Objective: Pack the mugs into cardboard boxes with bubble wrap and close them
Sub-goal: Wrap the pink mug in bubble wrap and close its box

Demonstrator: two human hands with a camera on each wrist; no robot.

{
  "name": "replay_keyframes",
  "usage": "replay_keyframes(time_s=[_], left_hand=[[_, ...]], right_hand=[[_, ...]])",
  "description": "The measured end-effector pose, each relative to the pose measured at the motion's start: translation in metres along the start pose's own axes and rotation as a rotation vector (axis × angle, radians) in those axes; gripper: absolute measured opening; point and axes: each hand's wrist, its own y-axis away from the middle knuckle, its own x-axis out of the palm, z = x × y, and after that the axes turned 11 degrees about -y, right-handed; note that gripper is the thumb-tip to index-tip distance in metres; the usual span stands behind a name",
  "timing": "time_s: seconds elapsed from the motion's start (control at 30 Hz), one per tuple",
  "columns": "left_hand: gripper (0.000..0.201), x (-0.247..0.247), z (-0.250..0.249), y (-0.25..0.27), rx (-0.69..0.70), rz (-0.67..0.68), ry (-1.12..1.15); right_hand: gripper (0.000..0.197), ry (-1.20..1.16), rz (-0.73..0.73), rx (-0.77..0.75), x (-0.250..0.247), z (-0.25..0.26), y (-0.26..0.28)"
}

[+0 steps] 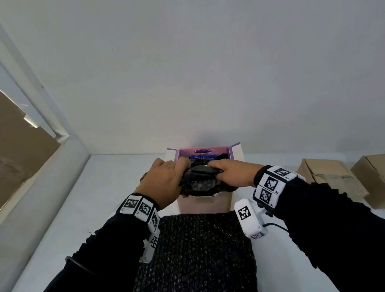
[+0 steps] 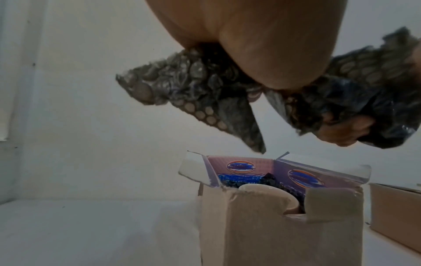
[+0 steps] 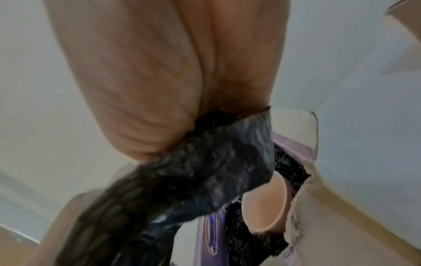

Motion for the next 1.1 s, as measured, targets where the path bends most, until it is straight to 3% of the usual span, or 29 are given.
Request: replay_keyframes(time_s=[0.1,0.17,0.23,0.3,0.33,0.43,0.53,0.6,0.67,0.73,0.9,1.0,1.1], left_hand=[[0.049,0.002,0.002,0.002,-0.039,-0.014,-0.05],[0.054,0.005,0.002,0.002,-0.07,-0.004,-0.033],[0.048,0.009,0.002,-0.001,-0.101,0.016,0.077],[0.038,0.014,0.001,-0.002,-0.167,0.033,0.215],[0.032,0.016,-0.001,-0.002,-0.212,0.04,0.265],[0.021,0.025,-0.005,0.0,-0.334,0.041,0.352],[0.022,0.035,-0.009,-0.001,-0.453,-0.082,0.376],[0.018,0.042,-0.011,-0.003,-0.529,-0.166,0.357],[0.018,0.049,-0.016,-0.004,-0.564,-0.206,0.359],[0.028,0.057,-0.021,-0.004,-0.558,-0.172,0.351],[0.045,0.075,-0.031,-0.002,-0.439,0.085,0.263],[0.037,0.076,-0.035,-0.004,-0.46,0.234,0.2],[0.024,0.076,-0.037,-0.006,-0.496,0.183,0.211]], right_hand=[[0.009,-0.174,-0.014,0.041,-0.005,0.003,-0.005],[0.015,-0.195,0.046,0.021,-0.012,0.003,-0.009],[0.025,0.082,0.05,-0.017,-0.019,0.001,-0.017],[0.022,0.386,-0.036,-0.063,-0.023,-0.002,-0.027],[0.016,0.406,-0.06,-0.078,-0.026,-0.003,-0.033],[0.006,0.336,-0.042,-0.055,-0.034,-0.004,-0.048],[0.021,0.21,-0.027,0.046,-0.044,-0.006,-0.066],[0.035,-0.072,-0.011,0.12,-0.046,-0.003,-0.075],[0.033,-0.398,-0.083,0.122,-0.047,0.0,-0.084],[0.026,-0.427,-0.211,0.09,-0.044,0.0,-0.096],[0.032,0.124,-0.32,-0.11,-0.012,-0.016,-0.121],[0.029,0.138,-0.374,-0.188,0.013,-0.027,-0.129],[0.017,0.098,-0.331,-0.226,0.027,-0.034,-0.134]])
